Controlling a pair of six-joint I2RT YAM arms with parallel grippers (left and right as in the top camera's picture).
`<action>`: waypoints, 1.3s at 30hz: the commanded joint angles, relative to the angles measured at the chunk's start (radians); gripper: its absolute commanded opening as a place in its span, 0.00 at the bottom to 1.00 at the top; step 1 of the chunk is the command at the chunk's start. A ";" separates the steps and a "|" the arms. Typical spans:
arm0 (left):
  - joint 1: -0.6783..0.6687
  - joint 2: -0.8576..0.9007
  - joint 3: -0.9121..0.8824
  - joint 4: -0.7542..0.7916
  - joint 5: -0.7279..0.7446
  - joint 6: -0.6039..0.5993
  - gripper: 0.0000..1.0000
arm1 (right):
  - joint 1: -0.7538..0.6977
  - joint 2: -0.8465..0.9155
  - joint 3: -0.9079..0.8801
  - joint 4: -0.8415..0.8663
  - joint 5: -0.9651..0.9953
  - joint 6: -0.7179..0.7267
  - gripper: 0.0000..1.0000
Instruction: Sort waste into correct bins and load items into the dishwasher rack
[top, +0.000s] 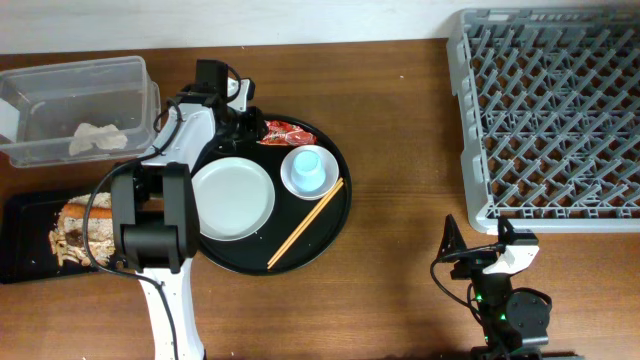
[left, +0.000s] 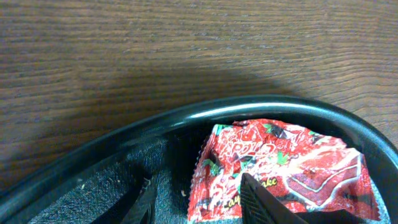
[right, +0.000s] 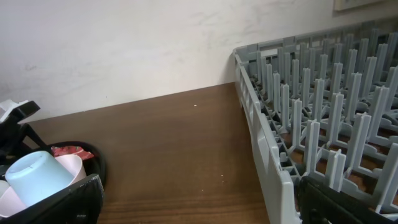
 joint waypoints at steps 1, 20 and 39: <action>-0.004 -0.038 0.004 -0.014 -0.018 0.019 0.43 | 0.005 -0.007 -0.007 -0.004 0.009 -0.010 0.98; -0.015 -0.069 0.004 -0.024 -0.033 0.019 0.38 | 0.005 -0.007 -0.007 -0.004 0.009 -0.010 0.98; -0.074 -0.046 0.003 0.025 -0.052 0.019 0.42 | 0.005 -0.007 -0.007 -0.004 0.009 -0.010 0.99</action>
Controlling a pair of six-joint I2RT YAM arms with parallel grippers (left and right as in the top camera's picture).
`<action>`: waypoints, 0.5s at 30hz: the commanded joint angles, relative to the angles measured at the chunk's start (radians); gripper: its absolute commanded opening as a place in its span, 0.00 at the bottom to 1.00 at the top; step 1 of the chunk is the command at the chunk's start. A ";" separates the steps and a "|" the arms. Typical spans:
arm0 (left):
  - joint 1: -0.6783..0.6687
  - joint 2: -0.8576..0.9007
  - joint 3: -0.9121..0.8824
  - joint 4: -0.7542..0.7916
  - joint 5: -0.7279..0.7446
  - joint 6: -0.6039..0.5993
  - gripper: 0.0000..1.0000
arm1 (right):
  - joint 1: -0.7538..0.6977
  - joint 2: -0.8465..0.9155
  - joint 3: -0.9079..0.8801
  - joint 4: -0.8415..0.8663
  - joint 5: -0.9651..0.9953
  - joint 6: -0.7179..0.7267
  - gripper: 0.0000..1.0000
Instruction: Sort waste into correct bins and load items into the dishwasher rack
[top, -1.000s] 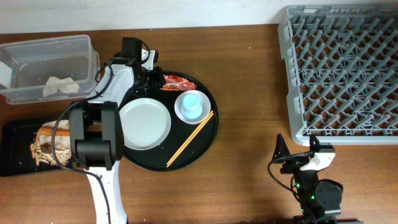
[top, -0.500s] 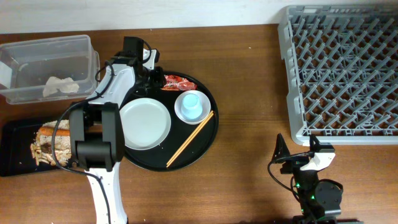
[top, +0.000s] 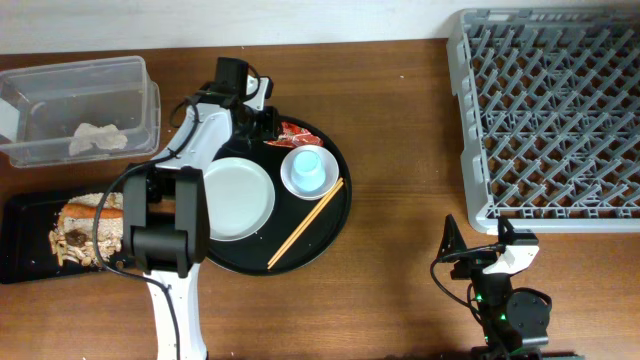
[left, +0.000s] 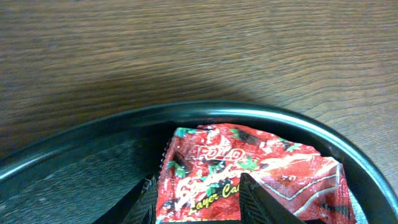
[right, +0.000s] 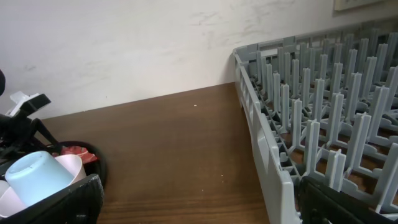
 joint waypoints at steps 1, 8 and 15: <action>0.000 -0.026 0.003 0.005 -0.018 0.013 0.42 | 0.005 -0.007 -0.007 -0.004 0.008 -0.010 0.98; 0.000 -0.022 0.003 -0.002 -0.019 0.013 0.36 | 0.005 -0.007 -0.007 -0.004 0.008 -0.010 0.98; 0.000 0.004 0.003 -0.010 -0.017 0.013 0.31 | 0.005 -0.007 -0.007 -0.004 0.008 -0.010 0.98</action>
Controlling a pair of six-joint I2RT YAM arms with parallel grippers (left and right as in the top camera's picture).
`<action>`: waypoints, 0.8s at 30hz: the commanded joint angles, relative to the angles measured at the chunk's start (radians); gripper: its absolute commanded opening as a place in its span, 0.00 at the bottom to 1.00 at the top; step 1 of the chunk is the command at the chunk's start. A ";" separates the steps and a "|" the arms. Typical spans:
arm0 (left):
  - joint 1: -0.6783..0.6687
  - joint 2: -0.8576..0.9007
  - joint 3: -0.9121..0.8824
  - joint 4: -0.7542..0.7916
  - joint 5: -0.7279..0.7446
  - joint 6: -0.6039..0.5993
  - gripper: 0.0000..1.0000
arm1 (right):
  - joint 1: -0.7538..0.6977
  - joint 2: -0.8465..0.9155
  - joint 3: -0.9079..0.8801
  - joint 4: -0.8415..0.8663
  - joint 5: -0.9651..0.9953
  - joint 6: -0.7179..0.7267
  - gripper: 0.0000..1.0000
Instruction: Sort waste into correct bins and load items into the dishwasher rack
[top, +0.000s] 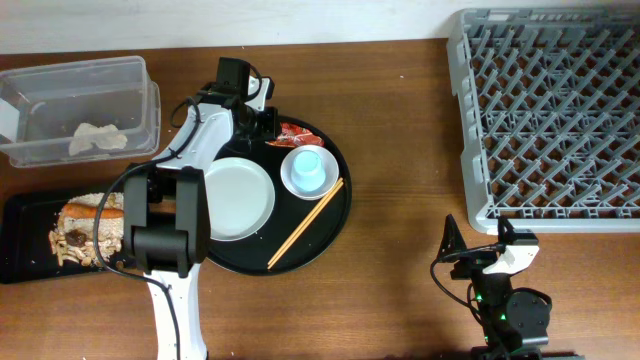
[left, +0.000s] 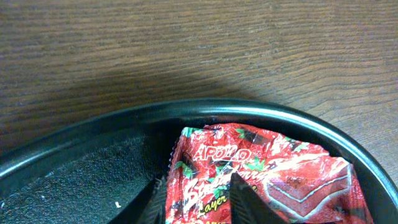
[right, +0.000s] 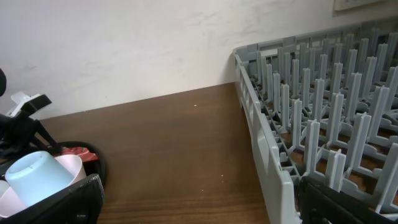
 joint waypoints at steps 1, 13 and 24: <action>0.003 0.004 0.003 -0.002 -0.007 0.012 0.30 | 0.005 -0.007 -0.007 -0.004 0.009 -0.010 0.98; 0.003 0.005 0.003 -0.014 -0.029 0.012 0.21 | 0.005 -0.007 -0.007 -0.004 0.009 -0.010 0.98; 0.003 0.040 0.003 -0.033 -0.038 0.012 0.19 | 0.005 -0.007 -0.007 -0.004 0.009 -0.010 0.98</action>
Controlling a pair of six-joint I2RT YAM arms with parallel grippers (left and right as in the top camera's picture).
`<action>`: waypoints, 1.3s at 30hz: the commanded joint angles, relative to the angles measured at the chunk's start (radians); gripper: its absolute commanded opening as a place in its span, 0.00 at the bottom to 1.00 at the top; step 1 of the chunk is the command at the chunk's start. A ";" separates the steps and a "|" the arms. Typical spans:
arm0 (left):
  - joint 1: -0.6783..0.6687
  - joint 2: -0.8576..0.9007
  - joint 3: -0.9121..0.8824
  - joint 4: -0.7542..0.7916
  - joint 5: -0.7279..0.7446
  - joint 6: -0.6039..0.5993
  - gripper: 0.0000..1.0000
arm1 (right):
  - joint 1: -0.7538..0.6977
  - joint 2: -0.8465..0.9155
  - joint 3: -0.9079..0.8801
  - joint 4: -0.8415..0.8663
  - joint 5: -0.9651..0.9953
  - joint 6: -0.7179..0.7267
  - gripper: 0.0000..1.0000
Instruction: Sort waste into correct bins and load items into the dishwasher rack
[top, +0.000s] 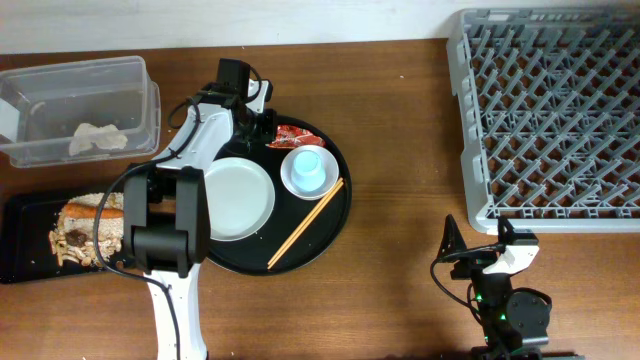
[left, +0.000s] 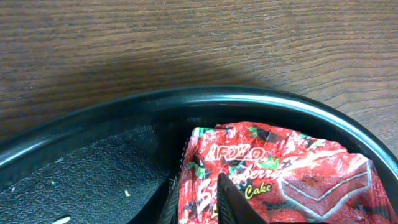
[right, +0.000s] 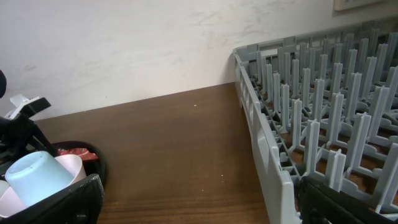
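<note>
A red strawberry-cake wrapper (top: 296, 132) (left: 280, 168) lies at the back of the round black tray (top: 340, 215) (left: 124, 112). My left gripper (top: 268, 128) (left: 198, 202) is down in the tray, its two dark fingers pinched on the wrapper's left edge. On the tray also sit a white plate (top: 232, 198), a light blue cup (top: 307, 165) (right: 34, 177) in a white bowl, and wooden chopsticks (top: 305, 225). My right gripper (top: 480, 250) (right: 199, 199) rests open near the front edge, holding nothing. The grey dishwasher rack (top: 550, 110) (right: 323, 124) stands at the right.
A clear plastic bin (top: 150, 95) holding a crumpled tissue stands at the back left. In front of it lies a black rectangular tray (top: 20, 240) with food scraps. Bare wood separates the round tray from the rack.
The left gripper's fingers have drawn closer together and now pinch the wrapper's left edge. The wrapper stays on the tray. The right arm has not moved.
First the left gripper stood open wide at the tray's back left, the wrapper beside its right finger. It then stood further right, straddling the wrapper's left edge. Its fingers were narrower at each moment and now grip that edge. The right arm stayed still.
</note>
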 joint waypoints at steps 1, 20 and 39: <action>0.003 0.040 0.003 -0.006 -0.010 0.012 0.16 | 0.005 -0.007 -0.007 -0.004 0.008 -0.010 0.98; 0.008 -0.064 0.004 -0.006 0.001 0.000 0.01 | 0.005 -0.007 -0.007 -0.004 0.008 -0.010 0.99; 0.097 -0.247 0.003 -0.105 0.008 -0.033 0.31 | 0.005 -0.007 -0.007 -0.004 0.008 -0.010 0.98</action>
